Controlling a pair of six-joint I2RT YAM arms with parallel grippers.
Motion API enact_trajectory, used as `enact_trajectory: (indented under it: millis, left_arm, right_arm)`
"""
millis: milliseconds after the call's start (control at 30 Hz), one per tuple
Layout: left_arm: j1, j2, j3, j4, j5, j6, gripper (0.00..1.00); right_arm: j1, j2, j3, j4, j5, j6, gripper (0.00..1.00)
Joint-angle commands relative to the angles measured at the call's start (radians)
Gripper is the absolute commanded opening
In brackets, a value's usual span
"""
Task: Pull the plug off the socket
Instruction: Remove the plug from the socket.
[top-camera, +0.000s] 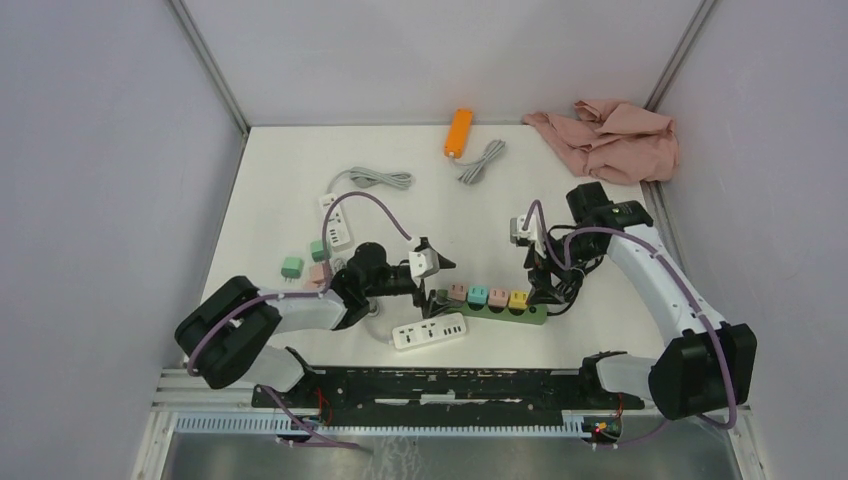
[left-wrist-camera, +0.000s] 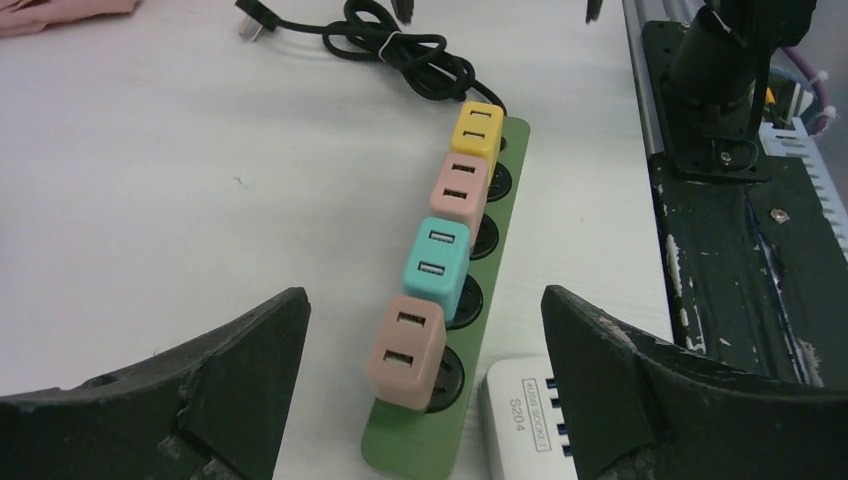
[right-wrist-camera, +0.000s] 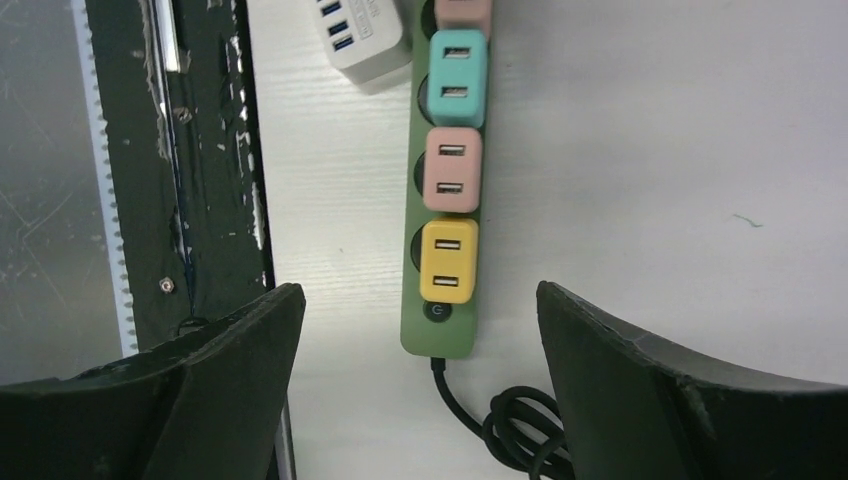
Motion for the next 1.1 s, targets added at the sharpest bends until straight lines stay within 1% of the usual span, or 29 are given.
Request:
enact_trajectory:
  millis: [0, 67, 167, 333, 433, 467, 533, 633, 767, 1000, 1067]
  left_arm:
    - [-0.003, 0.111, 0.094, 0.108, 0.142, 0.135, 0.9]
    - [-0.006, 0.162, 0.112, 0.121, 0.164, 0.144, 0.86]
    - [-0.024, 0.22, 0.133, 0.11, 0.165, 0.174, 0.83]
    - [-0.066, 0.28, 0.197, -0.031, 0.083, 0.283, 0.81]
    - [-0.07, 0.304, 0.215, -0.068, 0.067, 0.316, 0.79]
    - [-0.072, 0.307, 0.216, -0.072, 0.061, 0.323, 0.79]
    - [-0.074, 0.311, 0.219, -0.081, 0.059, 0.334, 0.78]
    - [-0.075, 0.326, 0.235, -0.117, 0.062, 0.35, 0.73]
    - [-0.077, 0.337, 0.243, -0.124, 0.056, 0.352, 0.68]
    - [-0.077, 0.356, 0.261, -0.137, 0.047, 0.347, 0.55]
    - [-0.077, 0.362, 0.268, -0.143, 0.048, 0.344, 0.49]
  right_arm:
    - [-0.001, -0.058, -0.11, 0.03, -0.056, -0.198, 0.93]
    - [-0.001, -0.061, -0.135, 0.028, -0.055, -0.258, 0.95]
    - [-0.001, -0.029, -0.125, 0.02, -0.037, -0.258, 0.95]
    - [0.001, -0.006, -0.145, 0.05, -0.026, -0.263, 0.94]
    - [0.002, -0.018, -0.187, 0.087, -0.017, -0.292, 0.94]
    - [0.005, -0.017, -0.194, 0.103, -0.007, -0.288, 0.93]
    - [0.012, -0.01, -0.203, 0.159, 0.025, -0.228, 0.93]
    - [0.042, 0.006, -0.216, 0.215, 0.059, -0.177, 0.91]
    - [0.096, 0.022, -0.249, 0.287, 0.11, -0.132, 0.89]
    - [0.163, 0.051, -0.285, 0.387, 0.232, -0.073, 0.73]
    - [0.169, 0.057, -0.285, 0.398, 0.247, -0.061, 0.66]
